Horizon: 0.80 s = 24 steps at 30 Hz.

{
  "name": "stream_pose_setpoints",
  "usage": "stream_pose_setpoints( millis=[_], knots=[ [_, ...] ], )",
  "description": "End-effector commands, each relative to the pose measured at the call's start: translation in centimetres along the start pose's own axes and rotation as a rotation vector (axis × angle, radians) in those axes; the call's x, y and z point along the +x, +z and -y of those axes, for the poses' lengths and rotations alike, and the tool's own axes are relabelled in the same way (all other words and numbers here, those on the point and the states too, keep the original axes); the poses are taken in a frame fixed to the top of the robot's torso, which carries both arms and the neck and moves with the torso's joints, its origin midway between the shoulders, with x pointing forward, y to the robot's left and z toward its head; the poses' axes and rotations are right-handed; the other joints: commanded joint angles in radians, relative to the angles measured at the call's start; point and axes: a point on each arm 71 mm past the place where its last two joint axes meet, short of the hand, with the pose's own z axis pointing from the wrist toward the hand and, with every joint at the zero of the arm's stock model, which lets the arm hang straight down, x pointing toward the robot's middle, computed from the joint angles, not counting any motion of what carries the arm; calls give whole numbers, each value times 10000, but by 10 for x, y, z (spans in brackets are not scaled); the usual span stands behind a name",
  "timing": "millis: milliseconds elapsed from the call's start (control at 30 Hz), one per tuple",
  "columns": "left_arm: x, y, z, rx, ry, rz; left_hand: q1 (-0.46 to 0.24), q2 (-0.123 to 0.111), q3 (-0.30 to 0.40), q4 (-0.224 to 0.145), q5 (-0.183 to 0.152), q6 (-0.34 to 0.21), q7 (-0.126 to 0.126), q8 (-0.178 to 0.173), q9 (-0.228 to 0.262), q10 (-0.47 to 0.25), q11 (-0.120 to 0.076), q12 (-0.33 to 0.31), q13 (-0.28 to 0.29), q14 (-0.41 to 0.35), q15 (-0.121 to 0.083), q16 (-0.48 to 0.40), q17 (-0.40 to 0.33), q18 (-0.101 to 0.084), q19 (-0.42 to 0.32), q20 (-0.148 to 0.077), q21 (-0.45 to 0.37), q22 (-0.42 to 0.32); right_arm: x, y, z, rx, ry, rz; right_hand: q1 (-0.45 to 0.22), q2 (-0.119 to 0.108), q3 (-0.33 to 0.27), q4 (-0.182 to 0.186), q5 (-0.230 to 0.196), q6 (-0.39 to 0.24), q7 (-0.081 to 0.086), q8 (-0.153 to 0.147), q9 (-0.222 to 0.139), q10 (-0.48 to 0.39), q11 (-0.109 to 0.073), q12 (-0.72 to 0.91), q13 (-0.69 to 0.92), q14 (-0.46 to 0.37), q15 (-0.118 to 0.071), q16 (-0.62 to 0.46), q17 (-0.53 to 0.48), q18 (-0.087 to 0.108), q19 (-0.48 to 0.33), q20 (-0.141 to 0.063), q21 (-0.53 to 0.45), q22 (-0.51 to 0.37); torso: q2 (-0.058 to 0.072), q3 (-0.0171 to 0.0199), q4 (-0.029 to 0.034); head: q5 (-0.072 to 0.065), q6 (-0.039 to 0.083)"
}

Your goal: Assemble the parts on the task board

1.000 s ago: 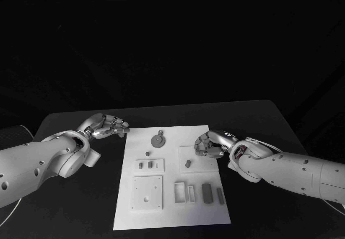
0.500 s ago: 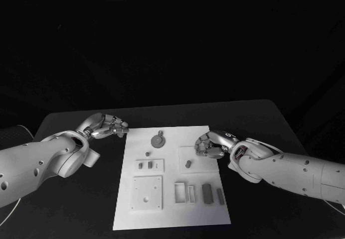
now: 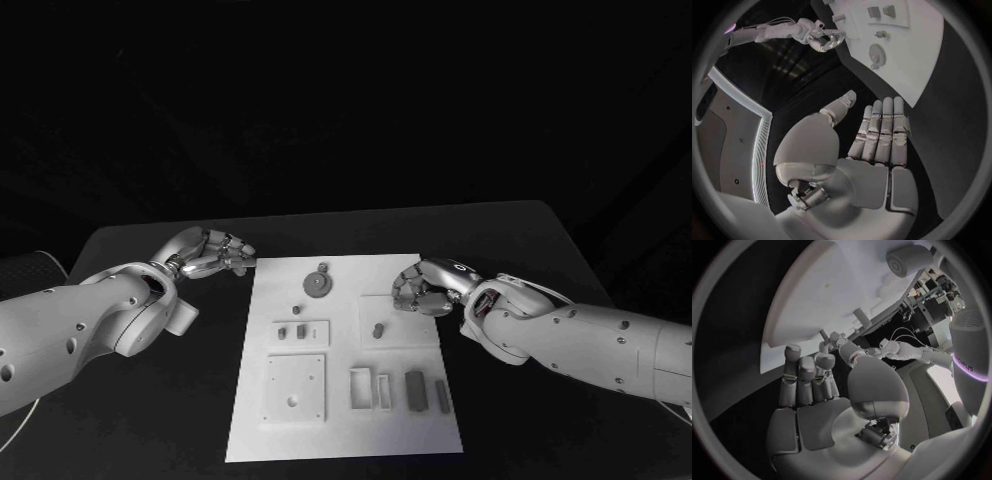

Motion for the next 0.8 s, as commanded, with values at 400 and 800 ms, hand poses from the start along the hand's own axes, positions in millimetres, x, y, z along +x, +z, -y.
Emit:
stream_pose_setpoints(
  millis=[400,800],
  knots=[
    [0,0,1,46,7,29,100,17,-55,0,56,-44,37,63,-17,1,82,-54,-22,-43,31,-79,23,206,-35,30,-70,-6,-7,0,-7,-267,7,-86,-73,27,55,-20,68,211,173,31,6,42,-65,-38,-14,-13,-65,-32,-6,83,15,-72,4,116,0,-1,0,7,6],
    [0,1,1,46,12,43,112,18,-59,-1,56,-46,36,64,-18,-4,87,-69,-32,-44,32,-89,32,206,-37,32,-76,-5,-18,10,-42,-1052,291,-94,-90,11,56,-18,69,213,170,25,3,45,-68,-46,-17,-10,-70,-36,-9,83,20,-74,4,114,-6,-10,-9,119,4]
  ],
)
